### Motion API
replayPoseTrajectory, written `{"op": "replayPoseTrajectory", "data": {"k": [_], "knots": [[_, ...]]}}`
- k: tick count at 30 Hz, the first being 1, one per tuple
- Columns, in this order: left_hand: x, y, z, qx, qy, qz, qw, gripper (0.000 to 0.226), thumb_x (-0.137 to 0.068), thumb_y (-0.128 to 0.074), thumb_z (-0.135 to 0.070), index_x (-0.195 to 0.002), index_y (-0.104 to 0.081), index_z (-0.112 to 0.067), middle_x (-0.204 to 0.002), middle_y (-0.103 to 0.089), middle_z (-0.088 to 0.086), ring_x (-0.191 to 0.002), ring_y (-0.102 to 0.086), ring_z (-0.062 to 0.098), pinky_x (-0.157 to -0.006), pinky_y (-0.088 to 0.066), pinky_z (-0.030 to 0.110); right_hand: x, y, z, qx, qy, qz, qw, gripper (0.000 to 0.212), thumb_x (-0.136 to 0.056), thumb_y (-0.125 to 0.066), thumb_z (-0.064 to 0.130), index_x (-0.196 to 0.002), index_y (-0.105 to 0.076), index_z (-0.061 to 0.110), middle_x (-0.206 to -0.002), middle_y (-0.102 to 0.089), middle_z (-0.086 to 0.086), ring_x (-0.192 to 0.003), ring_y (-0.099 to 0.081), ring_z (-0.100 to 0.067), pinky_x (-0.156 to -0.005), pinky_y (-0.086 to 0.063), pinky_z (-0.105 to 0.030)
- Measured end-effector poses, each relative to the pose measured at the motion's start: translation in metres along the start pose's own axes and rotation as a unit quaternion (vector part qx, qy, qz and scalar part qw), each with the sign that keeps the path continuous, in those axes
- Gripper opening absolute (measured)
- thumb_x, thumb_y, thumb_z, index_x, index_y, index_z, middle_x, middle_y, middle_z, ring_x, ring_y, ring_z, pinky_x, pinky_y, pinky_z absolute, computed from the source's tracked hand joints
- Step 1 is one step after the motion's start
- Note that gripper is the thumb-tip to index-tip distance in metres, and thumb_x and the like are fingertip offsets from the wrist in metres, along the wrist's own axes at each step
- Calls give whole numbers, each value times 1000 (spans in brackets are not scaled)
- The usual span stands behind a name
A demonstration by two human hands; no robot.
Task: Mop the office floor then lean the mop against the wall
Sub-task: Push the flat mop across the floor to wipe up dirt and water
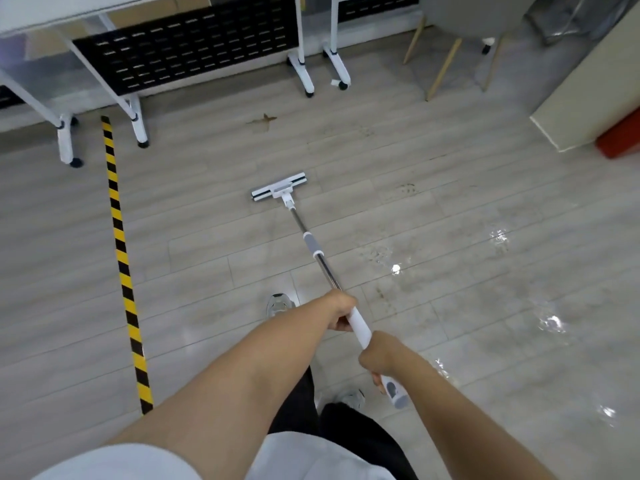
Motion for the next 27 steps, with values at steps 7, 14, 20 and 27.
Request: {"op": "replayPoseTrajectory", "data": {"k": [7,14,20,27], "knots": [[-3,-4,-1,12,-2,5,1000,11,-100,-51,-11,-108,-51,-4,-91,-60,14,-75,-64,23,-65,-60,34,-6,-2,-9,-64,-48,0,997,24,-94,-49,11,-117,-48,5,-69,-66,-12,-47,-58,-22,-46,-48,-27],[-32,9,-9,46,-8,14,999,8,-90,-59,-3,-97,-55,-4,-85,-61,13,-73,-66,23,-67,-62,35,-37,5,11,-123,-99,-52,986,18,-92,-53,12,-110,-53,9,-80,-66,-13,-50,-58,-21,-46,-49,-27],[-77,30,-33,114,-3,-2,993,4,-93,-55,-2,-96,-56,-4,-80,-62,13,-67,-65,25,-60,-60,35,-75,23,43,-105,-94,-60,988,18,-92,-45,8,-105,-57,9,-73,-59,-10,-49,-55,-21,-48,-47,-25],[-133,69,-89,125,4,-10,992,12,-91,-57,-5,-103,-57,-3,-85,-67,14,-67,-69,25,-50,-59,33,-108,66,85,-35,-109,-101,988,12,-89,-51,11,-99,-58,9,-92,-66,-9,-79,-69,-26,-64,-58,-32]]}}
Point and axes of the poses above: each hand's wrist, its own x-axis away from the middle knuckle, its own y-axis out of the back of the hand, z = x × y, the point moved 5 cm from there along -x, towards the middle knuckle
